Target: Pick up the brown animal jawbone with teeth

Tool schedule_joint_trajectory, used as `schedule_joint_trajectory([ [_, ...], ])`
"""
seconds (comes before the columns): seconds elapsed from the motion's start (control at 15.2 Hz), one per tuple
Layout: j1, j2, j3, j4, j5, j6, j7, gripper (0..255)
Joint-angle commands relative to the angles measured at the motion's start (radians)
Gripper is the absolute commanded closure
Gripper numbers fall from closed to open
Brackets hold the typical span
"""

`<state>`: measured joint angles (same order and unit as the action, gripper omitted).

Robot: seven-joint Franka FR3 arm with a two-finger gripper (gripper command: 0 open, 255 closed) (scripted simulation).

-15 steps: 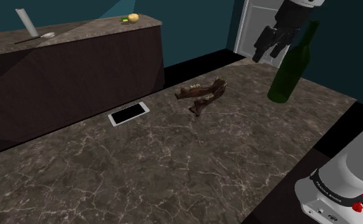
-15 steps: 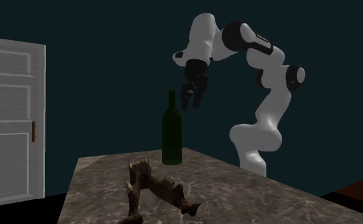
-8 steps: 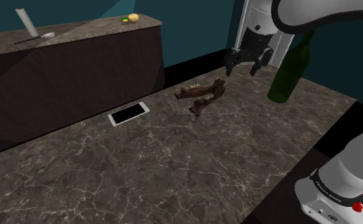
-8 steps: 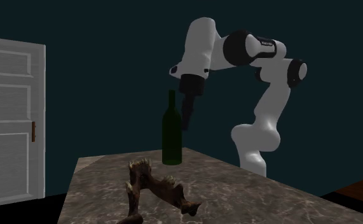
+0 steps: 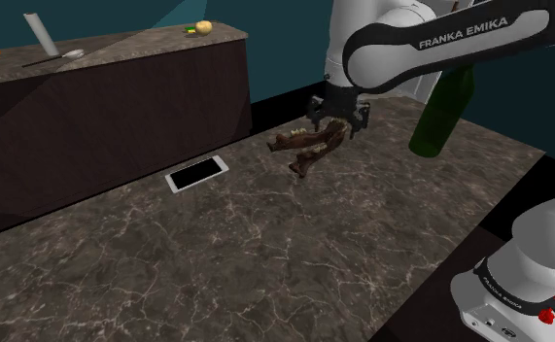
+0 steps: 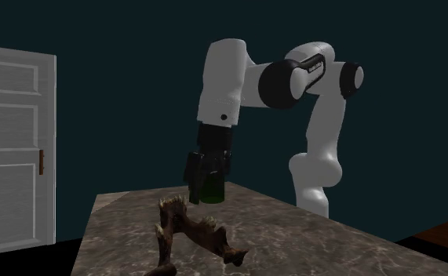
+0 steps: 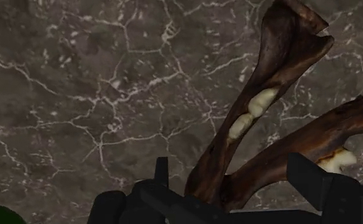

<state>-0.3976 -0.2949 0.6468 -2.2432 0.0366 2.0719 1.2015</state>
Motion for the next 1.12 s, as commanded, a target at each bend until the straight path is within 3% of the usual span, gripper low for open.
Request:
schedule_joint_trajectory([
  [0.0,-0.048,0.106,0.063,0.053,-0.067,0.009,0.183,0],
  [0.07,-0.064,0.153,0.082,0.075,-0.101,0.011,0.256,0],
  [0.66,-0.064,0.207,0.093,0.015,-0.149,0.108,0.301,0],
  [0.73,-0.064,0.207,0.092,0.014,-0.148,0.108,0.301,255],
  [1.06,-0.063,0.206,0.092,0.014,-0.148,0.108,0.301,255],
])
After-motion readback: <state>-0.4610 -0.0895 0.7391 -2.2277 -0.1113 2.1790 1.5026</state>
